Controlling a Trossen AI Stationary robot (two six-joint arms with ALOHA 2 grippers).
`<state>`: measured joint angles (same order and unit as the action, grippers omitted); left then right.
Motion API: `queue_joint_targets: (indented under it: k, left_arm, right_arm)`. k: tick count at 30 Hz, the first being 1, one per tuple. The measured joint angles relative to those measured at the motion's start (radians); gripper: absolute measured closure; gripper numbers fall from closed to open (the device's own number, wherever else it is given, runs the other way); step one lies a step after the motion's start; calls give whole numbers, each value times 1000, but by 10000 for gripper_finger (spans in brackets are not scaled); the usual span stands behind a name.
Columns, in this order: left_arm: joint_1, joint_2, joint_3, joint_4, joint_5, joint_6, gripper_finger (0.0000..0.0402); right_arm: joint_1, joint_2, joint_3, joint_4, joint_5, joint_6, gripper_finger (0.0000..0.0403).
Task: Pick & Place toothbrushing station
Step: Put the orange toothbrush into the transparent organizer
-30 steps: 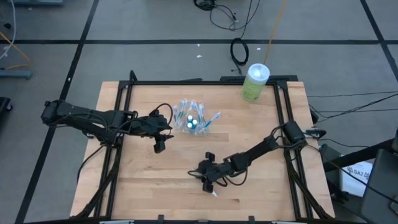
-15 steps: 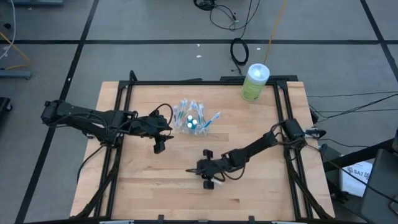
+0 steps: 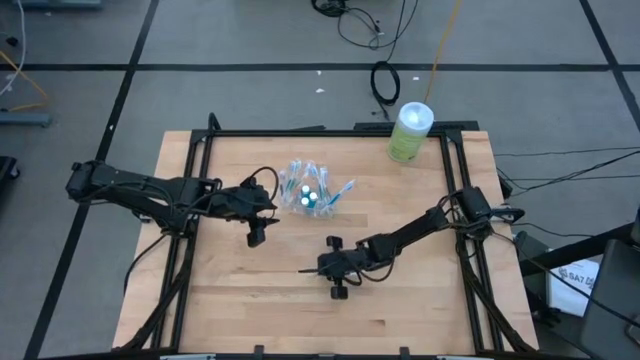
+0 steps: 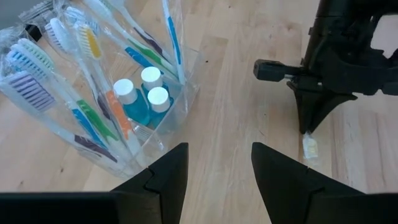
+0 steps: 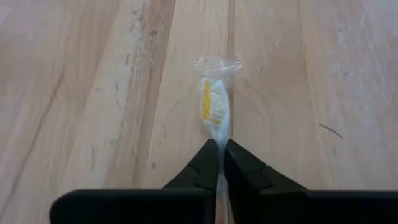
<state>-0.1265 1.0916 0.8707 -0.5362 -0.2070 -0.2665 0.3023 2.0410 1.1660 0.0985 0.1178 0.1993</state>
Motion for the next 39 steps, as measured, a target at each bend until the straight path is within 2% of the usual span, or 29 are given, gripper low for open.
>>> queue_joint_targets:
  k: [6,9,13,16,19,24,27,32,39]
  left_arm:
    - [0,0,0,7,-3,-8,218]
    - [0,-15,1,1,-3,-9,218]
    - [0,-29,2,12,-3,-9,218]
    - [-7,-54,1,25,-8,-19,218]
    - [-14,-87,0,12,-41,-24,218]
    - [-21,-143,1,35,-76,-1,218]
    - [-21,-167,0,38,-81,5,218]
    - [-22,-192,1,95,-84,41,218]
    - [-21,-198,0,96,-112,82,218]
  right_arm:
    - [-10,-131,-8,-55,4,-6,400]
    - [-22,-248,-10,-51,63,-12,400]
    - [-25,-396,-52,-21,190,-113,403]
    - [-34,-503,-121,134,275,-184,401]
    - [-67,-567,-245,480,247,-246,401]
    - [-153,-537,-477,1048,171,-266,401]
    - [-210,-471,-539,1263,169,-235,402]
    - [-284,-354,-517,1445,95,-238,402]
    - [-338,-218,-428,1464,90,-223,402]
